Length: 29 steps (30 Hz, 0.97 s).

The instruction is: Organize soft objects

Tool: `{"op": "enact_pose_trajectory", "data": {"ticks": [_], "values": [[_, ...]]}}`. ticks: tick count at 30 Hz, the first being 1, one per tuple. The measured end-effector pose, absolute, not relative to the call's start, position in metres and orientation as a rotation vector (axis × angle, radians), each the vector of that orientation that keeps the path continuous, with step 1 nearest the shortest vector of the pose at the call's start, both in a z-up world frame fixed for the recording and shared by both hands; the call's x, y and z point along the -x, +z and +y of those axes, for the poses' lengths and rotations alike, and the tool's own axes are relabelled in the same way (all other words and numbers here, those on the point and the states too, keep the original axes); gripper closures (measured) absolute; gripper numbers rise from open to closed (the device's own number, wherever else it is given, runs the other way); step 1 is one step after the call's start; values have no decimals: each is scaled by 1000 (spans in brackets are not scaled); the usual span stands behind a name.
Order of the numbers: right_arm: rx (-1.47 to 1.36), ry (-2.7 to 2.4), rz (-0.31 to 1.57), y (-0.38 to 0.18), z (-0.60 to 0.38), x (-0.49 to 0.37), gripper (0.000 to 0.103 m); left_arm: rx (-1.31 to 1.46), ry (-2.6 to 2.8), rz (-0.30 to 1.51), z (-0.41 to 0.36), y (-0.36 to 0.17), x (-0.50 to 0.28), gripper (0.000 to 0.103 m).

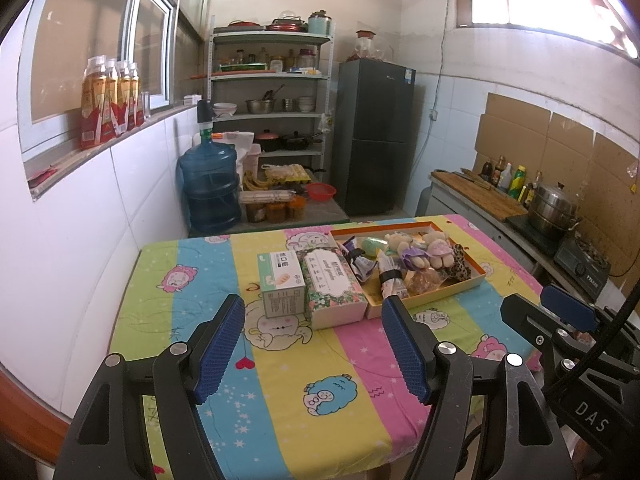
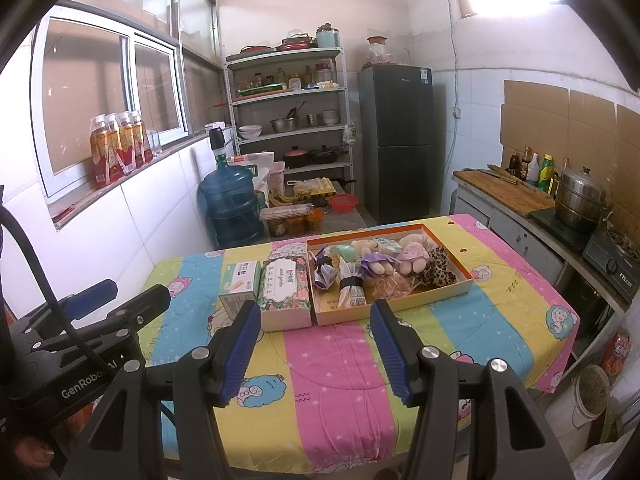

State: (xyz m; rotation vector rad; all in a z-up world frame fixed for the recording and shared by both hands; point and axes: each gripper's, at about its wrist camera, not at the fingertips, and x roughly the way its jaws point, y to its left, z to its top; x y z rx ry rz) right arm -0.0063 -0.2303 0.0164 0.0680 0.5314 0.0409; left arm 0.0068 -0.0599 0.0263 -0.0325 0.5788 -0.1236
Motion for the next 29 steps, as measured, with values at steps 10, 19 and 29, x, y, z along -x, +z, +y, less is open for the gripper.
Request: {"op": "enact_pose_trajectory", "data": {"ticks": [10, 19, 29], "values": [[-70, 39, 535, 14, -232, 7, 46, 34, -124, 581, -60, 26, -7, 31], [-70, 40, 535, 15, -232, 6, 46, 34, -125, 583, -60, 25, -7, 31], [-72, 38, 539, 11, -232, 8, 46, 39, -124, 588, -59, 21, -7, 31]]}}
